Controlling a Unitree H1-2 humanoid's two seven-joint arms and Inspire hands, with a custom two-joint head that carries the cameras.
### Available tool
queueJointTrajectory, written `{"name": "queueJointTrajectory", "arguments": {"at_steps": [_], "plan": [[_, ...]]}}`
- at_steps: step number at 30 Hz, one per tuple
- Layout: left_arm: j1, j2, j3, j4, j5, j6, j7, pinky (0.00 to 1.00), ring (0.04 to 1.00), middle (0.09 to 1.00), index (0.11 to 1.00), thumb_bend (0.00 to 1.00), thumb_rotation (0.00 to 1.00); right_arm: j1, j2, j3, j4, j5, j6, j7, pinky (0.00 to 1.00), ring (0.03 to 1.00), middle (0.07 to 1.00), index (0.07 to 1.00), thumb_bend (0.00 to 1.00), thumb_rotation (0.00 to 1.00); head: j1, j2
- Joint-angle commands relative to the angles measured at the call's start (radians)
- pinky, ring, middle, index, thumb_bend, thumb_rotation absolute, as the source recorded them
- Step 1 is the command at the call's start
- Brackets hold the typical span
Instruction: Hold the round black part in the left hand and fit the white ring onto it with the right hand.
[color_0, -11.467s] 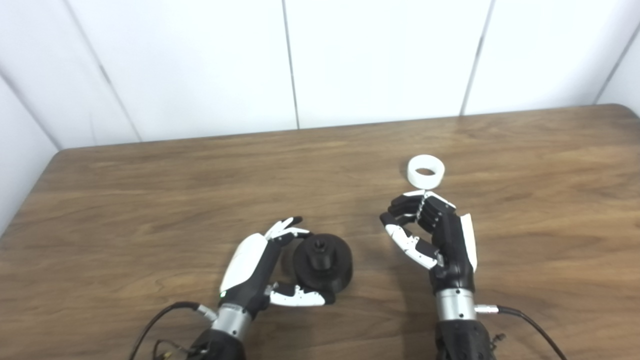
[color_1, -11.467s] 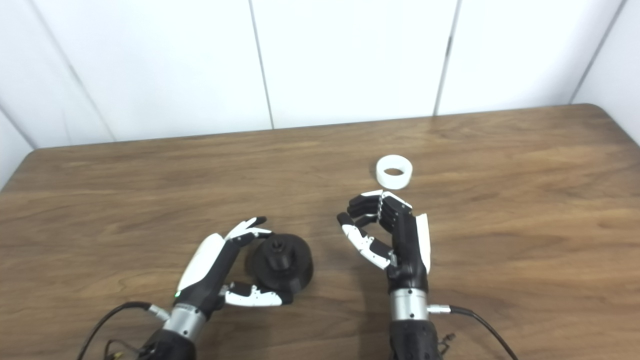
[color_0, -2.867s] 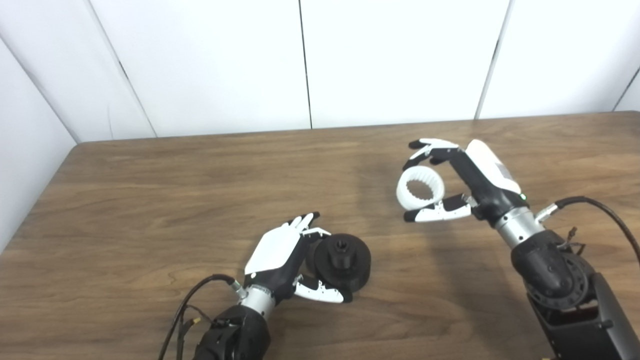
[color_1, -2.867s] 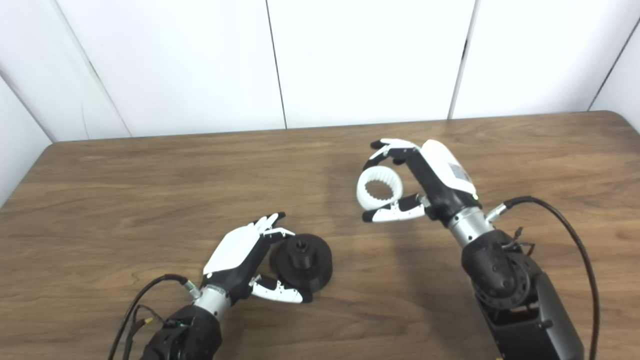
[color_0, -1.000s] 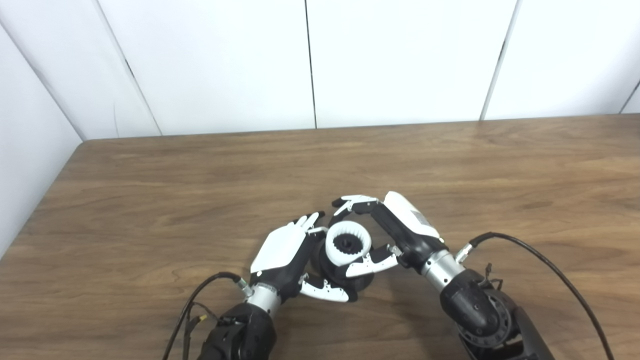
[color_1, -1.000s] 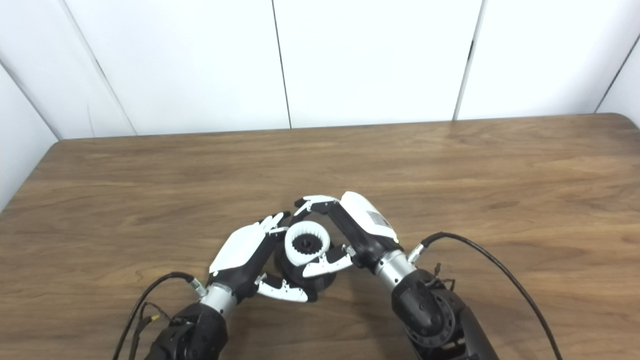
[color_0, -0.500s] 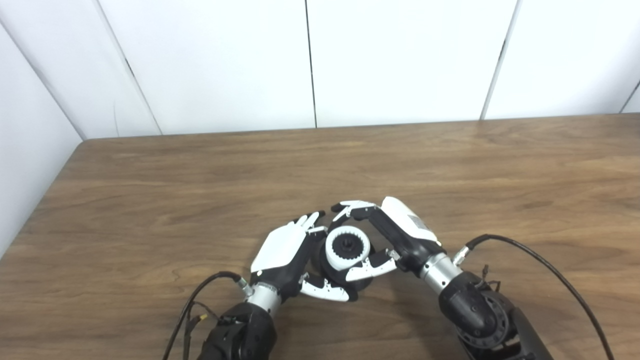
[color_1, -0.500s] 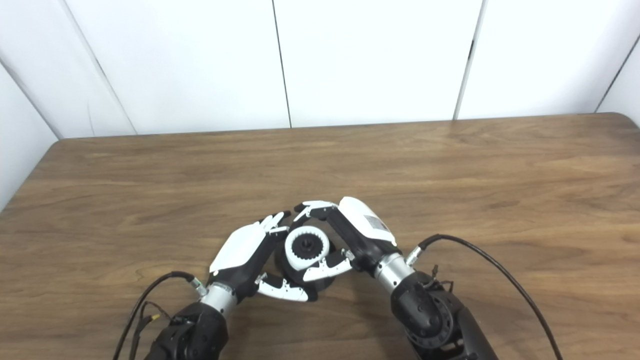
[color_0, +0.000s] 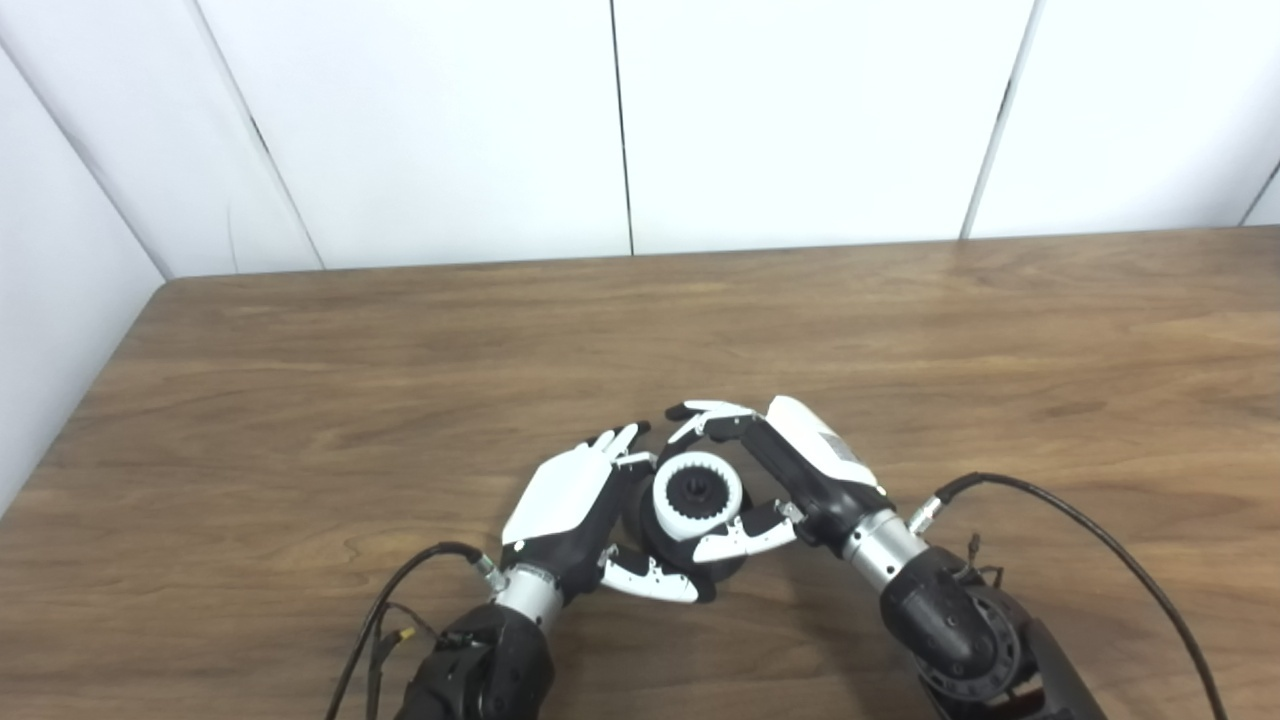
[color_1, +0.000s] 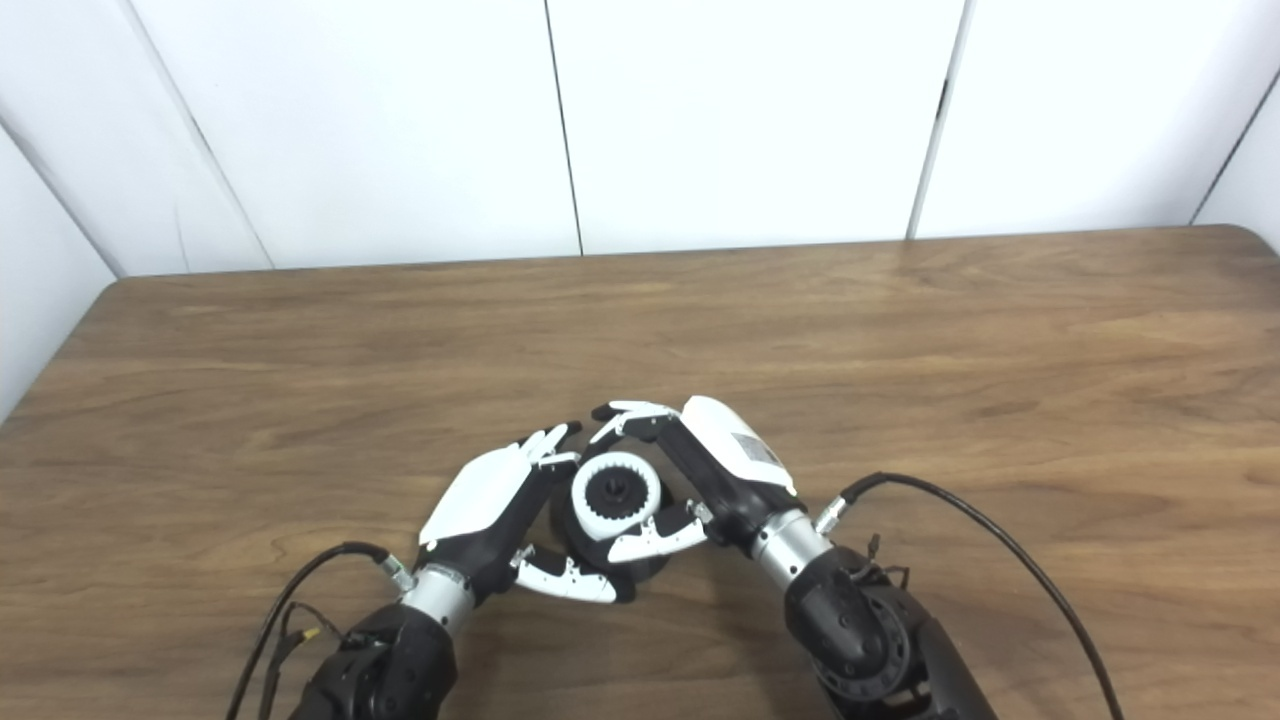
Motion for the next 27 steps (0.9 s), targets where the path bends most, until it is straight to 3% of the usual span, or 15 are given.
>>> {"name": "queueJointTrajectory", "arguments": {"at_steps": [1, 9, 18, 22, 27], "plan": [[0.000, 0.010, -0.015, 0.009, 0.013, 0.006, -0.030, 1.00, 1.000, 1.000, 0.692, 0.94, 0.31, -0.007, -0.031, -0.002, -0.007, -0.011, 0.018, 0.035, 0.79, 0.900, 0.890, 0.704, 0.83, 0.37, 0.001, 0.000], [0.001, 0.013, -0.017, 0.005, 0.016, 0.008, -0.035, 1.00, 1.000, 1.000, 0.695, 0.94, 0.30, -0.011, -0.076, -0.008, -0.046, 0.012, 0.080, 0.112, 0.81, 0.942, 0.945, 0.862, 0.98, 0.54, -0.007, 0.002], [0.002, 0.012, -0.023, 0.002, 0.019, 0.013, -0.042, 1.00, 1.000, 1.000, 0.698, 0.94, 0.30, -0.011, -0.143, -0.044, -0.055, 0.091, 0.068, 0.148, 0.81, 0.951, 0.971, 0.933, 1.00, 0.60, -0.013, 0.007], [0.004, 0.009, -0.023, 0.005, 0.016, 0.005, -0.031, 1.00, 1.000, 1.000, 0.696, 0.95, 0.30, -0.009, -0.180, -0.056, -0.066, 0.131, 0.076, 0.184, 0.82, 0.965, 0.992, 0.961, 1.00, 0.59, -0.010, 0.004], [0.007, 0.009, -0.023, 0.007, 0.018, 0.002, -0.024, 1.00, 1.000, 1.000, 0.695, 0.95, 0.29, 0.012, -0.206, -0.086, -0.070, 0.191, 0.069, 0.189, 0.82, 0.968, 0.998, 0.985, 1.00, 0.50, -0.013, -0.005]]}}
